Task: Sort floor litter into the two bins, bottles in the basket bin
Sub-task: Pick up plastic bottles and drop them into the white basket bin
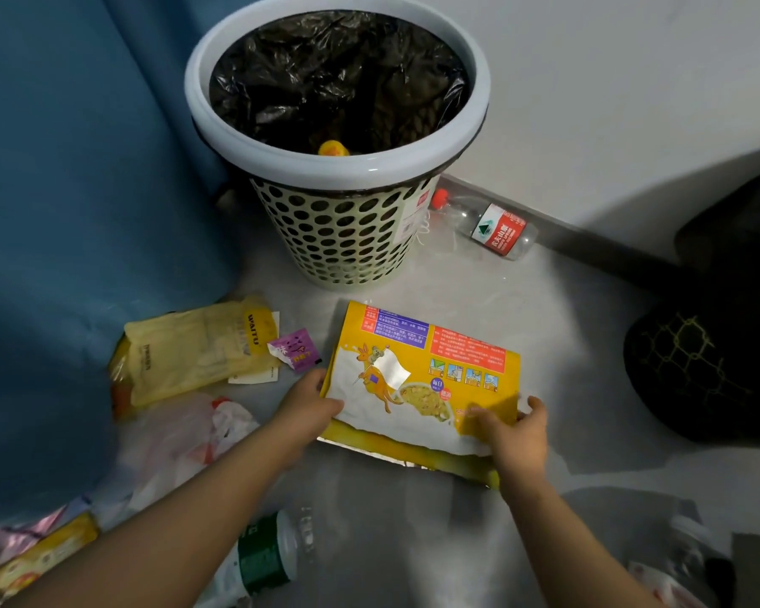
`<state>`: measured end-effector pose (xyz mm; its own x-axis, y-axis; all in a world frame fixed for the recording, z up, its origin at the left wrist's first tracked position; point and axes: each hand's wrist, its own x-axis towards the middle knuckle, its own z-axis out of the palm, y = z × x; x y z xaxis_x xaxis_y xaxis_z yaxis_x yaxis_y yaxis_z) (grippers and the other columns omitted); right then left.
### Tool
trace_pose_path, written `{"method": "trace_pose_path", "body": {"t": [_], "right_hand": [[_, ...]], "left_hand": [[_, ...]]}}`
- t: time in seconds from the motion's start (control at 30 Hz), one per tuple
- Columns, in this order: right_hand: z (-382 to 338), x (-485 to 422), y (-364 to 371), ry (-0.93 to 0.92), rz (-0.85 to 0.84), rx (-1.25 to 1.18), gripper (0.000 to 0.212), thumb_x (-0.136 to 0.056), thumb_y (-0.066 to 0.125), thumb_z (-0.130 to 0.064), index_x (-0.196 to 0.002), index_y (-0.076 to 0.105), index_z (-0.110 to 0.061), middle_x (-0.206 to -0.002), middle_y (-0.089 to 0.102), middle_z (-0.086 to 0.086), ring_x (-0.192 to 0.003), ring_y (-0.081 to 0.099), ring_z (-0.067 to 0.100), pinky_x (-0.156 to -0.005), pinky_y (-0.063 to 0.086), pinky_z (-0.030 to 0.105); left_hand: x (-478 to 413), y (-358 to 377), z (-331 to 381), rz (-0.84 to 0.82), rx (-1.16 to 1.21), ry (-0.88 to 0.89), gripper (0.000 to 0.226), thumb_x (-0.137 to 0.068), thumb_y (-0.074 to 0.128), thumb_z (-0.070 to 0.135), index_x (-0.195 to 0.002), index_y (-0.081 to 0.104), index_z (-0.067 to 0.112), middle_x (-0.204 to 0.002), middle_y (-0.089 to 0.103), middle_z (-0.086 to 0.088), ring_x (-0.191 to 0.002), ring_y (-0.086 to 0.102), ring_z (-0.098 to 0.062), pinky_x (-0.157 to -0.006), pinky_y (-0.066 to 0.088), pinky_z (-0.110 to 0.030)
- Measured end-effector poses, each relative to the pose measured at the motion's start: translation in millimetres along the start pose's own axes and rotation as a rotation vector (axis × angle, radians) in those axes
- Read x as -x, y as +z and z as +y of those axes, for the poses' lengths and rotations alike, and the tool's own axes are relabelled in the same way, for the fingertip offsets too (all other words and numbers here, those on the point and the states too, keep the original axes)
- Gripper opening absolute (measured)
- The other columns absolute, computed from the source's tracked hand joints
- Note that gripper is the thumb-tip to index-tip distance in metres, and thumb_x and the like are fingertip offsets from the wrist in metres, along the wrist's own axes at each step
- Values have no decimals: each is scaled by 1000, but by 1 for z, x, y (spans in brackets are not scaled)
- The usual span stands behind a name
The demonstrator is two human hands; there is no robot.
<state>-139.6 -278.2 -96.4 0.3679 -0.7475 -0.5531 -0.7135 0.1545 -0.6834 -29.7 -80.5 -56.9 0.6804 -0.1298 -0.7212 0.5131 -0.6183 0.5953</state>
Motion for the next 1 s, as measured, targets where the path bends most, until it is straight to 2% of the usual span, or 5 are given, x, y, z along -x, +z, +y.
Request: {"method": "trace_pose_path", "body": {"t": [0.2, 0.33, 0.57, 0.7, 1.0], "right_hand": [[-10, 6, -12, 167, -70, -214, 28, -83, 66, -10, -108, 55, -4, -110, 64, 20, -87, 59, 32, -68, 49, 38], [-13, 14, -30, 176, -196, -379, 32, -87, 61, -16, -116, 47, -11, -94, 61, 6, -77, 59, 23, -62, 47, 33], [-16, 26, -56, 214, -481, -660, 44, -80, 59, -26, -124, 53, -17, -115, 67, 14, -98, 67, 36, -69, 57, 48], [-28, 37, -81, 22, -351, -660, 28, -88, 54, -8, -116, 59, -7, -101, 72, 12, -86, 70, 29, -74, 55, 42], [-76, 66, -129, -280, -54, -679, 15, -90, 54, -5, -97, 60, -18, -98, 69, 8, -84, 66, 26, -80, 53, 45]], "left_hand": [[14, -11, 17, -15, 24, 122, 42, -89, 47, -5, -128, 48, 12, -124, 57, -9, -103, 53, -21, -86, 43, -30], [19, -25, 31, -45, 58, 160, 41, -88, 48, -7, -122, 50, 15, -111, 61, -7, -97, 56, -21, -82, 45, -30], [35, -30, 57, -109, 127, 222, 41, -88, 43, -10, -114, 49, 20, -95, 60, -1, -80, 58, -16, -64, 47, -28], [49, -14, 75, -49, 110, 301, 43, -88, 43, -8, -124, 53, 13, -104, 60, -6, -97, 58, -26, -84, 47, -34], [92, -1, 130, 77, 27, 591, 33, -89, 43, 1, -112, 55, 23, -96, 59, 5, -90, 55, -17, -74, 45, -27]]}}
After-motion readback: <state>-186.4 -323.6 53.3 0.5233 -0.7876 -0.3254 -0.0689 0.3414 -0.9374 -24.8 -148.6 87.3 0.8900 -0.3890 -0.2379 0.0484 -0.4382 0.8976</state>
